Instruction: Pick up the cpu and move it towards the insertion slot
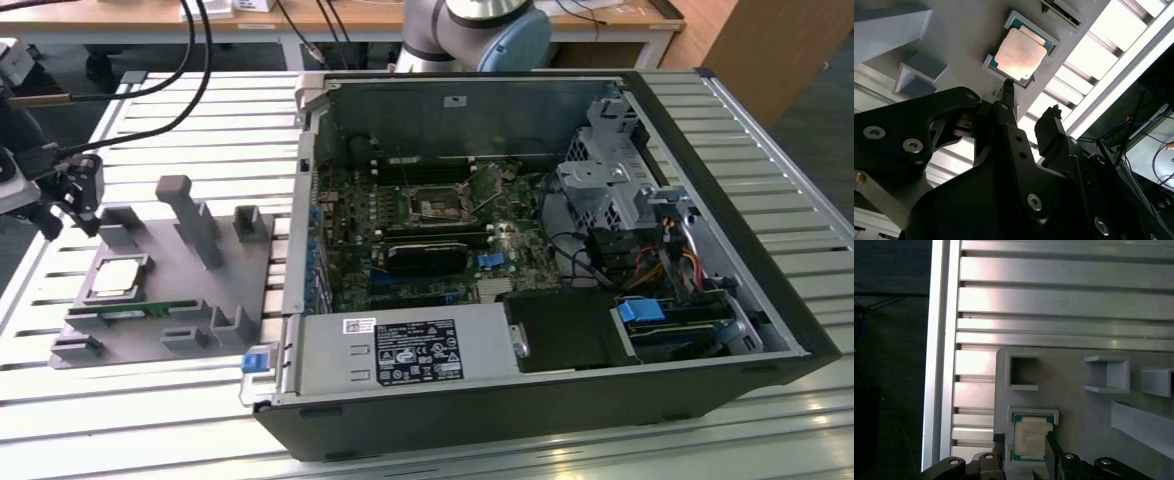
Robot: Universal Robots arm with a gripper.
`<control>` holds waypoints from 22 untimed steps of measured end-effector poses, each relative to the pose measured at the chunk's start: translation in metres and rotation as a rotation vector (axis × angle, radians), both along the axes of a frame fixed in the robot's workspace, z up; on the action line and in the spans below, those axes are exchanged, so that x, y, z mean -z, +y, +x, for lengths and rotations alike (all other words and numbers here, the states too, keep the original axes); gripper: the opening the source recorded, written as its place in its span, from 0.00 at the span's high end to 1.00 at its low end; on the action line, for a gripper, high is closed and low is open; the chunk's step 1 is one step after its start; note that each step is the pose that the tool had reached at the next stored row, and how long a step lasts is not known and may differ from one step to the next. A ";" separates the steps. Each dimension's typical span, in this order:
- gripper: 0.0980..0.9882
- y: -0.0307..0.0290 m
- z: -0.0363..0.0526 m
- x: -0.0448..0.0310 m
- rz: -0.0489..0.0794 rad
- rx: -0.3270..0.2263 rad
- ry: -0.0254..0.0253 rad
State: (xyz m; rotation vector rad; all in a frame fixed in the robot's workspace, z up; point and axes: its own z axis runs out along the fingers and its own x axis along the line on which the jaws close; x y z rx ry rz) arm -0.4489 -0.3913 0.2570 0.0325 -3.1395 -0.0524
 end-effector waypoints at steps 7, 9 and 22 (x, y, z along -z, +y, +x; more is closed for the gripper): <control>0.53 0.0000 0.0000 0.0082 -0.014 0.000 0.0001; 0.53 0.0000 0.0003 0.0104 -0.020 -0.001 0.0000; 0.37 -0.0001 0.0009 0.0186 -0.067 -0.002 0.0000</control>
